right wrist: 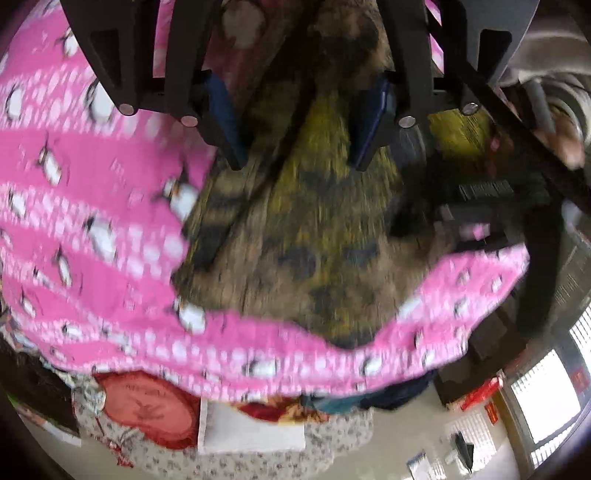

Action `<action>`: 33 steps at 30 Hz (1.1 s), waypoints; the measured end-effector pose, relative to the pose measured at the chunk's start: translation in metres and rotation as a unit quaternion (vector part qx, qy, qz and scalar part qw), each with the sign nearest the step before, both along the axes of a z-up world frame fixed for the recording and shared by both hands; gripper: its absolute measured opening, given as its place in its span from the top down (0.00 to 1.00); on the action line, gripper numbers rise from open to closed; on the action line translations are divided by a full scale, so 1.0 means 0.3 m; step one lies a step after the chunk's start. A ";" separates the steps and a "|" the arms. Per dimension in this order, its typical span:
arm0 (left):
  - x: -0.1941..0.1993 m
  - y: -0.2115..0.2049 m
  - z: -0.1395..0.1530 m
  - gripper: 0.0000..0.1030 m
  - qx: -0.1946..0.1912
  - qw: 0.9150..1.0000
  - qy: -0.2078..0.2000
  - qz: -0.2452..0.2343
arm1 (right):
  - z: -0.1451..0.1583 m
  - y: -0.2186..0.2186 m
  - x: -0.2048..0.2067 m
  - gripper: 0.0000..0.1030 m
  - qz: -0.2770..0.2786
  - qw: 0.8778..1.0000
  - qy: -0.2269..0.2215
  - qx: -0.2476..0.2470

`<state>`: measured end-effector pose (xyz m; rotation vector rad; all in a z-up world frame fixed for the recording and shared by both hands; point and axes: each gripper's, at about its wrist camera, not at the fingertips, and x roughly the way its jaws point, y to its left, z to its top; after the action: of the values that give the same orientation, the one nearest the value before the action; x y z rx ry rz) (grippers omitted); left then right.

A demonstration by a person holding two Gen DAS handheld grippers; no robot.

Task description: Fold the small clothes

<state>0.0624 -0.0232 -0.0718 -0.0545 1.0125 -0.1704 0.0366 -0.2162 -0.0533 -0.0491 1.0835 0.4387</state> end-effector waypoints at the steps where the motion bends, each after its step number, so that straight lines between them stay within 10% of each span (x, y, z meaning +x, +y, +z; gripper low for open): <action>1: -0.007 -0.001 0.004 0.14 0.001 1.000 -0.001 -0.001 | -0.012 -0.003 -0.004 0.35 -0.006 1.000 0.006 0.002; 33: -0.251 0.020 0.369 0.14 0.042 0.993 -0.095 0.048 | 0.449 0.049 -0.122 0.04 -0.110 0.989 -0.094 -0.022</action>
<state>-0.0130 -0.0172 0.0390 -0.0099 0.8245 -0.0441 0.0000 -0.2015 0.0814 -0.0095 0.9020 0.2054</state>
